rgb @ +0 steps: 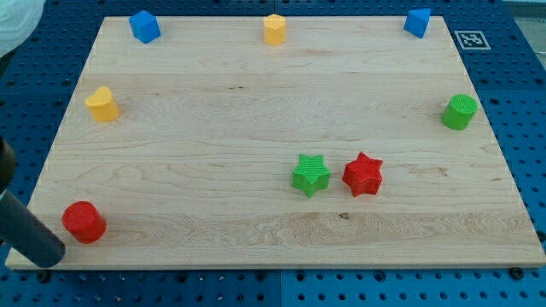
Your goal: Move the red circle towards right
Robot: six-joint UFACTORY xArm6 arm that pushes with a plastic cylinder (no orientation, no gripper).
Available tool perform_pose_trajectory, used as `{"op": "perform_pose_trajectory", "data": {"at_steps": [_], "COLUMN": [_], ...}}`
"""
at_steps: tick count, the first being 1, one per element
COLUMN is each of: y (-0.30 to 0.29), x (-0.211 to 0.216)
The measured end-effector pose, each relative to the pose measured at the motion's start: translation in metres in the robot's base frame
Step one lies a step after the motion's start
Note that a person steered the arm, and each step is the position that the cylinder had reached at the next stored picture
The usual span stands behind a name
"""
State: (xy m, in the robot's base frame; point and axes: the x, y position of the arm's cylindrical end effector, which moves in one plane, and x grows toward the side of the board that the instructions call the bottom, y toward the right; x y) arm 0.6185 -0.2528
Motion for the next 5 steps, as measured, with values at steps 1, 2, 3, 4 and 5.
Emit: {"op": "perform_pose_trajectory", "data": {"at_steps": [1,2,3,4,5], "y": [-0.001,-0.001,0.01,0.028,0.04], "x": [-0.008,-0.022,-0.022,-0.022,-0.028]}}
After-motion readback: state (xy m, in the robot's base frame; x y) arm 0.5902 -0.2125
